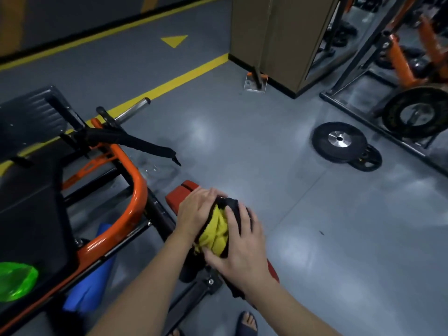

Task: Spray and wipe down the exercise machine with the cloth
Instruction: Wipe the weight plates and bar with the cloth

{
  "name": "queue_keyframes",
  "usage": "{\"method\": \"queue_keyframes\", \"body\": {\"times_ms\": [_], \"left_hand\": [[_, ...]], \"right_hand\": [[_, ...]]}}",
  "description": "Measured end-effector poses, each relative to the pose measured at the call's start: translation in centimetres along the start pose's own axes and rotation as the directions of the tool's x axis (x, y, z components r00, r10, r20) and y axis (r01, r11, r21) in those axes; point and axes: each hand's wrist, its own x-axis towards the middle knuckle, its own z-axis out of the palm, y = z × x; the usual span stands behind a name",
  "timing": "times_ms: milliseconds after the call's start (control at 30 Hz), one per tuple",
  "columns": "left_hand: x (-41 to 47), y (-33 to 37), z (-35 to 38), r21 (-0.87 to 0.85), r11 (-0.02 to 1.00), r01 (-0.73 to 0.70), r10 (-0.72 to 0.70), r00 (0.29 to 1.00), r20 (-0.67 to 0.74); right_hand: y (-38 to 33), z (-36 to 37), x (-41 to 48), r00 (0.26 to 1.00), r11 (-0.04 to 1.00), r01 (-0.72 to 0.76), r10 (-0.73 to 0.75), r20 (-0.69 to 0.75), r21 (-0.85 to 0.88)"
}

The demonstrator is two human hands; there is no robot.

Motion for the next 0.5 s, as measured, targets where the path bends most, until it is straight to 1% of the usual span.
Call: {"method": "queue_keyframes", "body": {"times_ms": [67,100,167,200,233,300,367,400,433,500], "left_hand": [[0.9,-1.1,-0.2,-0.158,0.978,0.140,-0.134,0.990,0.044],[1.3,-1.6,-0.4,-0.245,0.945,0.216,-0.203,0.976,0.076],[2.7,-2.3,-0.9,-0.383,0.851,0.359,-0.327,0.934,0.146],[3.3,-2.6,-1.2,-0.435,0.789,0.433,-0.397,0.901,0.175],[4.0,-2.7,-1.5,-0.449,0.750,0.486,-0.448,0.872,0.196],[5.3,-3.4,-2.0,-0.435,0.758,0.486,-0.433,0.874,0.222],[5.9,-4.0,-2.3,-0.442,0.762,0.473,-0.412,0.881,0.233],[6.1,-4.4,-2.5,-0.406,0.796,0.449,-0.396,0.894,0.211],[6.1,-4.8,-2.6,-0.340,0.847,0.408,-0.367,0.913,0.180],[6.2,-5.6,-2.6,-0.099,0.936,0.337,-0.322,0.937,0.139]], "right_hand": [[-0.7,0.5,2.8,1.000,1.000,-0.015,0.015,-0.005,0.006],[-1.0,0.5,4.0,1.000,1.000,-0.019,0.019,-0.001,0.023],[-1.6,0.6,5.6,1.000,0.998,-0.031,0.031,0.003,0.047],[-1.7,0.9,5.9,0.999,0.998,-0.033,0.033,0.007,0.053],[-2.0,1.0,6.1,0.999,0.997,-0.030,0.029,0.017,0.065],[-2.0,0.9,5.8,1.000,0.996,0.003,-0.005,0.013,0.091],[-0.7,0.6,4.1,0.998,0.990,0.057,-0.052,-0.039,0.130],[0.3,0.4,2.7,0.995,0.986,0.077,-0.066,-0.078,0.151],[1.2,0.4,1.1,0.991,0.983,0.090,-0.072,-0.113,0.160],[2.4,0.3,-1.0,0.988,0.986,0.085,-0.064,-0.143,0.143]]}}
